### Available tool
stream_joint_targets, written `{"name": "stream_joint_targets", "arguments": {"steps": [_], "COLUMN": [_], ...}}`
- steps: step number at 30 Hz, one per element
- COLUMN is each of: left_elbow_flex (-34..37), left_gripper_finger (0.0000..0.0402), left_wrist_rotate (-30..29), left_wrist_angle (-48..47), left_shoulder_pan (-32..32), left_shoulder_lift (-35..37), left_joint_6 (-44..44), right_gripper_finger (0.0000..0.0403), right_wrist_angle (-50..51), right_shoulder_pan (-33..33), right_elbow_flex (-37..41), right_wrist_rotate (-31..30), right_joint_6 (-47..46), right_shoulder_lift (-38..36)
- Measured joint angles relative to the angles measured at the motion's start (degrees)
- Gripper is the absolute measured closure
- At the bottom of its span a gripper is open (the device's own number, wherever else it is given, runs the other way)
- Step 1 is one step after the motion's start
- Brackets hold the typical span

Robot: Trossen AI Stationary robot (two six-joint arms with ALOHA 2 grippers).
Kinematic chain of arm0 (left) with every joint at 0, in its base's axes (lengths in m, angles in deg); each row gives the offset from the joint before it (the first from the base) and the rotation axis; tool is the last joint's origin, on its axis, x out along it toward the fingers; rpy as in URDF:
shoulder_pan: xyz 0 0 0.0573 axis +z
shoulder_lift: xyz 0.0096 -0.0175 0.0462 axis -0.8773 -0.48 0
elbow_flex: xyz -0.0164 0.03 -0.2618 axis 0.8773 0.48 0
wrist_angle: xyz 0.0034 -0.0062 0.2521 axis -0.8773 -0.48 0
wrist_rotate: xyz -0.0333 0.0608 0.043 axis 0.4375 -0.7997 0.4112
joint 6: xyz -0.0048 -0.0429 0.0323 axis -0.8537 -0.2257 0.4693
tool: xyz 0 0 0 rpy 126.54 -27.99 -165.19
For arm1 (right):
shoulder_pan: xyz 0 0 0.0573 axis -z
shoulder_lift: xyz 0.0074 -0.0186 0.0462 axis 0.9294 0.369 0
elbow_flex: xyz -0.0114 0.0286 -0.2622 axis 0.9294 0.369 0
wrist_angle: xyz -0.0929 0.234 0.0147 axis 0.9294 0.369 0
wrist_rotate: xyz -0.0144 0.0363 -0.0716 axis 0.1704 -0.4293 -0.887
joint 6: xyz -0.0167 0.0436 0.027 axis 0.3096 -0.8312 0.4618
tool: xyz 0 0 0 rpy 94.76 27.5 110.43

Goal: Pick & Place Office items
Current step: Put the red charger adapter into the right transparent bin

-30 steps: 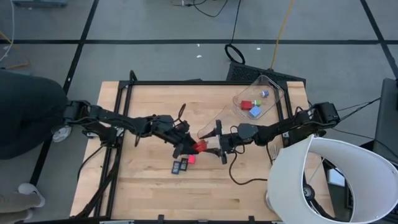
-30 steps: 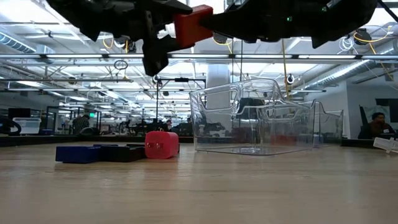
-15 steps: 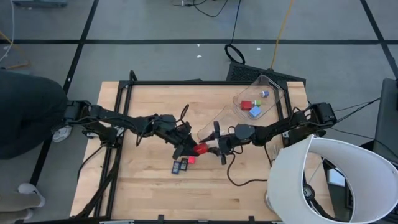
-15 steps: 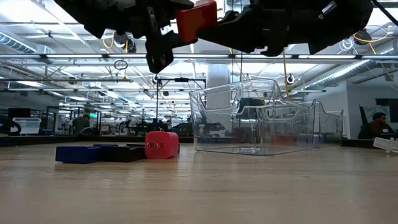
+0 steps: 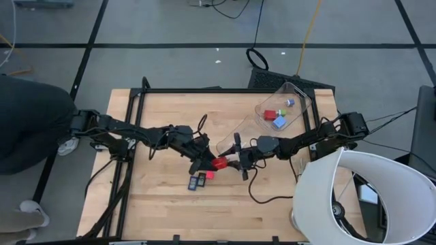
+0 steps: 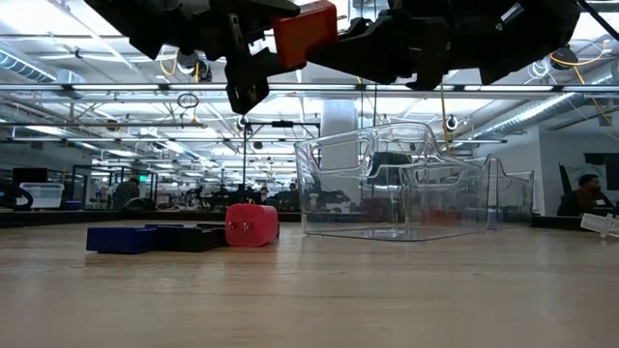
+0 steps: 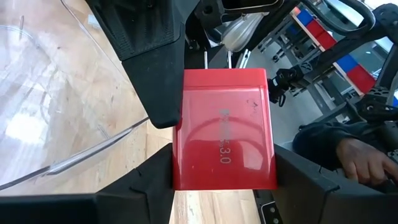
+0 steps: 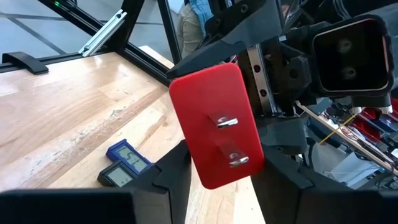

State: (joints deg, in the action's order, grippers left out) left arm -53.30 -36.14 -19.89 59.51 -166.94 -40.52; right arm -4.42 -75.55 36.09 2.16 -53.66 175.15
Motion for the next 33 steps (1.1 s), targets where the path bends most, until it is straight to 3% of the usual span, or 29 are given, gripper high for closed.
{"name": "stream_joint_targets", "arguments": {"steps": [14,29,33], "left_elbow_flex": [0.0,0.0,0.1], "left_gripper_finger": [0.0169,0.0165,0.0144], "left_wrist_rotate": [0.8,1.8,1.3], "left_wrist_angle": [0.1,-0.7,-0.9], "left_shoulder_pan": [0.4,0.2,-0.2], "left_shoulder_lift": [0.0,0.0,0.0], "left_joint_6": [8.9,7.5,7.5], "right_gripper_finger": [0.0290,0.0292,0.0292], "right_wrist_angle": [0.6,0.9,0.6], "right_shoulder_pan": [0.0,0.1,0.1], "right_elbow_flex": [-0.6,-0.7,-0.7], "right_wrist_rotate": [2.4,3.0,3.3], "right_joint_6": [-0.1,-1.1,-1.7], "right_shoulder_lift": [-0.1,-0.1,-0.1]}}
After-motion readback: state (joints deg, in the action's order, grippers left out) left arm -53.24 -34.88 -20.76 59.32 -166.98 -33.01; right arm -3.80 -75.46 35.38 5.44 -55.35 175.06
